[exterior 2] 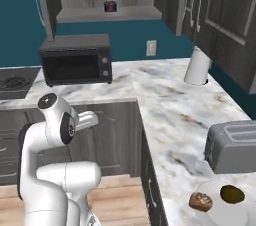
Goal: Pick the avocado and bread from the counter and place them on the plate. Then pick the jam from the cabinet and place it next to the plate. Lastly close the cabinet door.
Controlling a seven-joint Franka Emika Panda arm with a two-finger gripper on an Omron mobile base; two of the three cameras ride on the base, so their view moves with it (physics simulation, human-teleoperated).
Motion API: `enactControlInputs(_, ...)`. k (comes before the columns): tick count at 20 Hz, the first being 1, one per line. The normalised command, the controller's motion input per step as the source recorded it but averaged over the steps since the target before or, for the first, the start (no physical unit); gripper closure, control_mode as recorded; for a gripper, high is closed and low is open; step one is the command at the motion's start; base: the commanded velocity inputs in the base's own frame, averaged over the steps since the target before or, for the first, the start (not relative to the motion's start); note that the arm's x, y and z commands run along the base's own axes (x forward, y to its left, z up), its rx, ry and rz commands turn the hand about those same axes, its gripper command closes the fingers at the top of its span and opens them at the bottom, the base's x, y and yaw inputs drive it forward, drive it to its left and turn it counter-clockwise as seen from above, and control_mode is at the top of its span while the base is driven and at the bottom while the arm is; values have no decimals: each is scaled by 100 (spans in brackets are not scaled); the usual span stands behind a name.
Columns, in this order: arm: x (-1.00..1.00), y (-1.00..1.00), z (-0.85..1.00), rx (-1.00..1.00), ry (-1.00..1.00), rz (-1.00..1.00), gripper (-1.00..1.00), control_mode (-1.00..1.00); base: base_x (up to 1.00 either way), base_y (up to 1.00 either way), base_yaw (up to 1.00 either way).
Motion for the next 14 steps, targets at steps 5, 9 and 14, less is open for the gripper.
enactControlInputs(5, 0, 0, 0, 0, 0, 0, -100, 100, 48, -25, 0)
enactControlInputs(9, 0, 0, 0, 0, 0, 0, -100, 100, 61, -6, 0)
enactControlInputs(14, 0, 0, 0, 0, 0, 0, -100, 100, 65, 0, 0)
